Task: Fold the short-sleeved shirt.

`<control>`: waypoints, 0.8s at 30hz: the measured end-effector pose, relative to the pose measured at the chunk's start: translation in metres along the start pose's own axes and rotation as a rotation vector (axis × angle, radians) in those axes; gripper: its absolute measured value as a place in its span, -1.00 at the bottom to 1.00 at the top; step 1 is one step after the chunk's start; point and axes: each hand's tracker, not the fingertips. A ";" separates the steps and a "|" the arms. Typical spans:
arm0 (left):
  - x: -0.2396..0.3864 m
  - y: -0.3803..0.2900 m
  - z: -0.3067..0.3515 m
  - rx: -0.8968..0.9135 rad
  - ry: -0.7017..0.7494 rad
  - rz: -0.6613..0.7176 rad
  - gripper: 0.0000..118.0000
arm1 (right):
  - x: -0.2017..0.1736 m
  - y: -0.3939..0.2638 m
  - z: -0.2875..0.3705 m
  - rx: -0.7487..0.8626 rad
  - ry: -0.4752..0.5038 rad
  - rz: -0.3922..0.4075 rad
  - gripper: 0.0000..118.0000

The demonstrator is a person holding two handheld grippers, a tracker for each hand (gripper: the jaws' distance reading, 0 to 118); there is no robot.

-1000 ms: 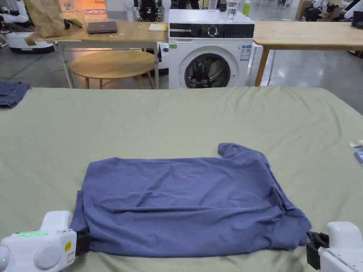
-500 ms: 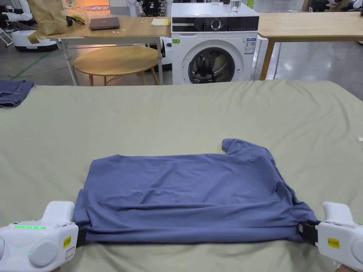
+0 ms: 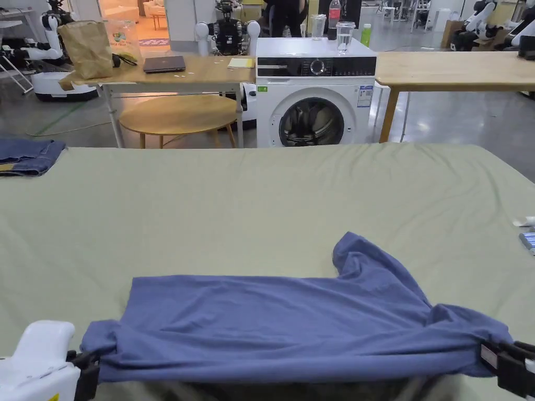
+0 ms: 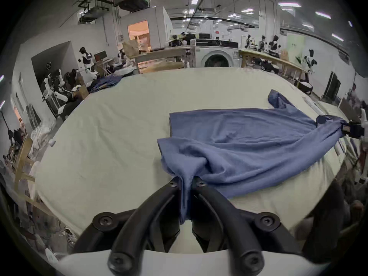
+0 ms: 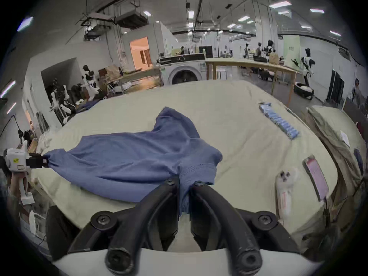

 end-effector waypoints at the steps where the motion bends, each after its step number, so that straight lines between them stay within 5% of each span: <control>1: 0.000 -0.012 0.003 -0.019 -0.005 0.000 -0.95 | 0.003 -0.012 0.004 -0.028 -0.007 0.001 -0.88; 8: 0.010 -0.077 -0.030 -0.135 -0.013 0.049 -0.95 | 0.002 -0.085 -0.034 -0.223 -0.067 0.016 -0.87; 9: 0.012 -0.080 -0.030 -0.130 -0.001 0.048 -0.95 | 0.000 -0.086 -0.032 -0.212 -0.075 0.019 -0.79; 10: 0.013 -0.079 -0.023 -0.117 0.001 0.058 -0.92 | 0.000 -0.083 -0.026 -0.194 -0.077 0.021 -0.48; 11: 0.015 -0.076 -0.013 -0.084 0.010 0.065 -0.67 | -0.001 -0.077 -0.021 -0.178 -0.073 0.030 0.07; 12: 0.016 -0.072 -0.006 -0.045 0.038 0.057 0.04 | -0.004 -0.071 -0.015 -0.159 -0.069 0.042 0.78; 13: 0.019 -0.063 0.003 -0.008 0.048 0.046 0.64 | -0.011 -0.061 -0.008 -0.111 -0.059 0.061 0.93; 14: 0.020 -0.054 0.007 0.022 0.045 0.049 0.92 | -0.018 -0.051 -0.002 -0.058 -0.066 0.078 0.92; 19: 0.035 0.002 0.008 0.225 0.011 0.061 0.93 | -0.067 -0.001 -0.009 0.151 -0.008 0.098 0.92; 21: 0.044 0.020 0.003 0.283 0.015 0.042 0.85 | -0.085 0.011 -0.018 0.209 -0.011 0.105 0.76; 22: 0.050 0.028 0.000 0.313 0.028 0.036 0.64 | -0.093 0.016 -0.023 0.241 0.006 0.101 0.39; 23: 0.054 0.032 -0.001 0.337 0.033 0.028 0.07 | -0.099 0.020 -0.026 0.259 0.012 0.098 -0.25; 24: 0.059 0.038 -0.003 0.345 0.041 0.016 -0.99 | -0.103 0.023 -0.031 0.267 0.017 0.102 -1.00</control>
